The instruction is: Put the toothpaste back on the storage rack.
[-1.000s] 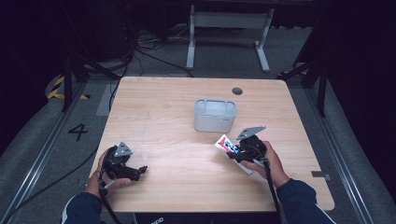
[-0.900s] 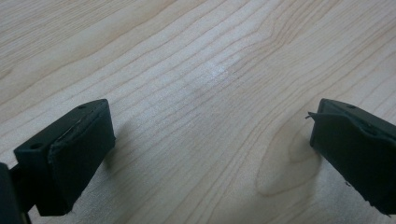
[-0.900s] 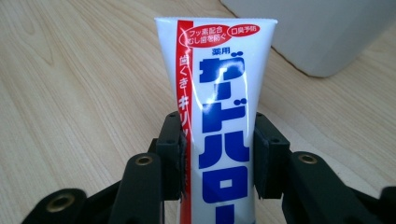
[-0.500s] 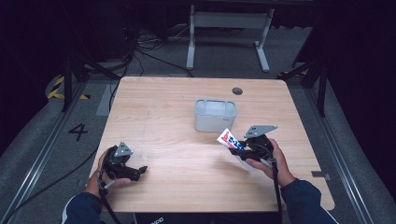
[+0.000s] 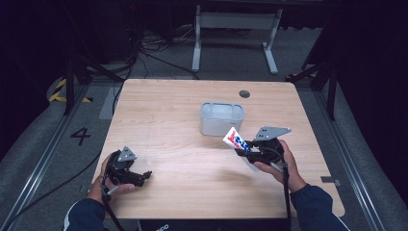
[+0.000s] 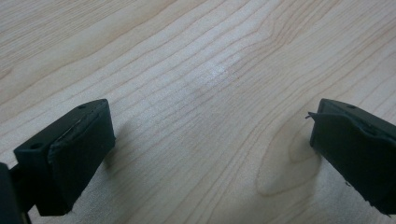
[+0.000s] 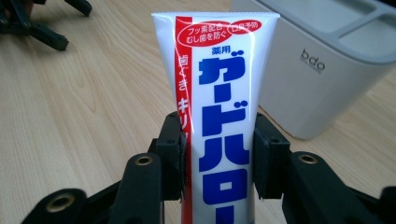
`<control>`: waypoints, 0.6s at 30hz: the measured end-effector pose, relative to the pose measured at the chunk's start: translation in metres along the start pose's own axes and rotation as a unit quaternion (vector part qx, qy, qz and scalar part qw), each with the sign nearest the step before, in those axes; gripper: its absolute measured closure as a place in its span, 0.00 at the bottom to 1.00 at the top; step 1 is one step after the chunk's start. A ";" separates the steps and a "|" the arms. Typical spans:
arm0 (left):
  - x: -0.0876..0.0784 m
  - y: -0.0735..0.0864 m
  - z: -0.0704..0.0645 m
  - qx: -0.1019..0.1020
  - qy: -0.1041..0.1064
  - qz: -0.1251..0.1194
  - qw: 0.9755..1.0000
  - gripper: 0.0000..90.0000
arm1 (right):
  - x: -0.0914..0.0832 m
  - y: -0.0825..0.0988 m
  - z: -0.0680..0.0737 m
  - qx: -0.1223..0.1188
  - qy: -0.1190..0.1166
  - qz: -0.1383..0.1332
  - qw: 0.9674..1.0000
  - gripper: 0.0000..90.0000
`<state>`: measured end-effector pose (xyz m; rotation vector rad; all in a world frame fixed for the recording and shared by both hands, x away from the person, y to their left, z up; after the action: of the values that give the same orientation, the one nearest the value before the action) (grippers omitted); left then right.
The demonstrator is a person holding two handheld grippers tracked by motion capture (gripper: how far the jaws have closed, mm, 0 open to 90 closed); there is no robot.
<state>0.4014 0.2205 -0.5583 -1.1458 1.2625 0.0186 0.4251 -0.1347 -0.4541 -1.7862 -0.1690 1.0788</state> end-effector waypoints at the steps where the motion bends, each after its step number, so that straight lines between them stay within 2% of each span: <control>1: 0.000 0.000 0.000 0.000 0.000 0.000 1.000 0.00 | -0.002 -0.004 0.001 0.000 -0.001 -0.009 1.000 0.69; 8: 0.000 0.000 0.000 0.000 0.000 0.000 1.000 0.00 | -0.007 -0.015 0.001 -0.006 0.002 -0.032 0.999 0.69; 11: 0.000 0.000 0.000 0.000 0.001 0.000 1.000 0.00 | -0.010 -0.021 0.002 -0.006 -0.010 -0.048 0.999 0.69; 18: 0.000 0.000 0.000 0.000 0.000 0.001 1.000 0.00 | -0.008 -0.033 0.003 -0.015 -0.005 -0.056 0.998 0.69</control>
<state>0.4013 0.2206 -0.5583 -1.1443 1.2628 0.0203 0.4296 -0.1209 -0.4229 -1.7757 -0.2899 1.0095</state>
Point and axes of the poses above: each handheld gripper's, and its own axes: x roughly forward along the jaws, y roughly out of its underside, z roughly to its left, the point moved 10 cm from there along x, roughly forward along the jaws, and after that the axes turned 10 degrees about y, right-handed, at the moved point
